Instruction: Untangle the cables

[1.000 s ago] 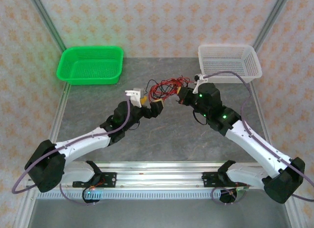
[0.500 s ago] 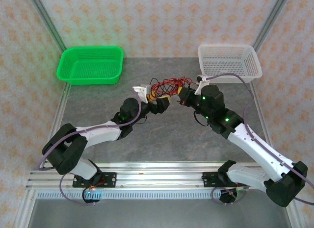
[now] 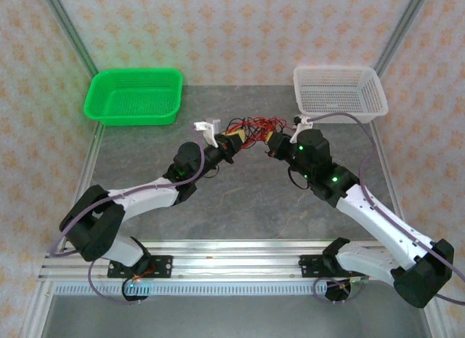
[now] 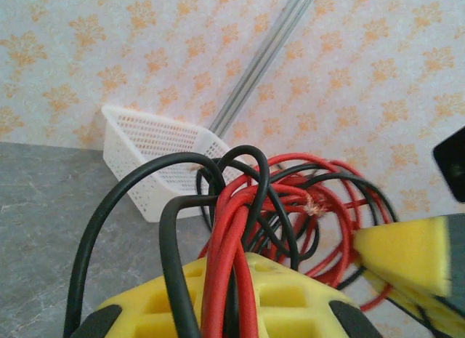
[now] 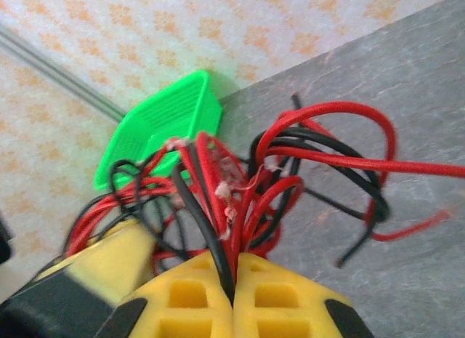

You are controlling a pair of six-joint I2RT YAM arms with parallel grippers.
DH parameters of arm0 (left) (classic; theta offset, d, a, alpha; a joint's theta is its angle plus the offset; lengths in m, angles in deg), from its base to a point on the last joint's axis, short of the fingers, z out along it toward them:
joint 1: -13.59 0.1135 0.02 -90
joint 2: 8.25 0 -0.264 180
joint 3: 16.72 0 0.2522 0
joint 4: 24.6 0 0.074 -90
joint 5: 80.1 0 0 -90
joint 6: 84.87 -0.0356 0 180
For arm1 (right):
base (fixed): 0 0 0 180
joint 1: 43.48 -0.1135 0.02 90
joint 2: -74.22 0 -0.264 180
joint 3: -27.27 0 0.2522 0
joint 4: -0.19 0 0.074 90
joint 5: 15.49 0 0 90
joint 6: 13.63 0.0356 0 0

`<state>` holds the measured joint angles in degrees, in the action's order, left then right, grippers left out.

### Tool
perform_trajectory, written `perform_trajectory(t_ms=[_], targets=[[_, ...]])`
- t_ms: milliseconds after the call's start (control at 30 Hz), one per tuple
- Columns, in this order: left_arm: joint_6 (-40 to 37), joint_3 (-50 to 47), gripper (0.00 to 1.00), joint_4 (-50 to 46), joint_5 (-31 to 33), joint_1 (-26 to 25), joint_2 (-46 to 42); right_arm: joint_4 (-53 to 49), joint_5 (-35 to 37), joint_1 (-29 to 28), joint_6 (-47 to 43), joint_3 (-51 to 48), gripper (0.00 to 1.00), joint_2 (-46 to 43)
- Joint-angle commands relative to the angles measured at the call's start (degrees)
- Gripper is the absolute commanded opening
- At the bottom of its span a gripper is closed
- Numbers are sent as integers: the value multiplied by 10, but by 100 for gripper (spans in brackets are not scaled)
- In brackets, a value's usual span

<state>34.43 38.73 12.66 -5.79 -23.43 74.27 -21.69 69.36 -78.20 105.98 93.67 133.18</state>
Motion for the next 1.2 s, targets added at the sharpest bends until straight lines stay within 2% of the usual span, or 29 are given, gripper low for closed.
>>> perform_trajectory(t_ms=[0, 233, 367, 533, 667, 767, 933, 1167], targets=[[11, 26, 0, -32, 12, 2, -58, -19, 54, 26, -25, -16, 0, -9], [31, 58, 0, -156, 42, 2, -113, -18, 50, 51, -153, -31, 2, 18], [61, 59, 0, -181, 56, 2, -127, -13, 14, 51, -178, -24, 9, 14], [100, 59, 0, -198, 88, 2, -135, 19, -77, 51, -118, -39, 43, -17], [129, 58, 0, -207, 114, 1, -144, 57, -148, 51, -19, -61, 81, -36], [142, 57, 0, -220, 133, 1, -152, 104, -183, 50, 56, -89, 93, -41], [156, 57, 0, -244, 160, 1, -172, 187, -172, 37, 106, -132, 93, -39], [172, 67, 0, -277, 170, 1, -186, 187, -136, -3, 48, -80, 85, 16]])
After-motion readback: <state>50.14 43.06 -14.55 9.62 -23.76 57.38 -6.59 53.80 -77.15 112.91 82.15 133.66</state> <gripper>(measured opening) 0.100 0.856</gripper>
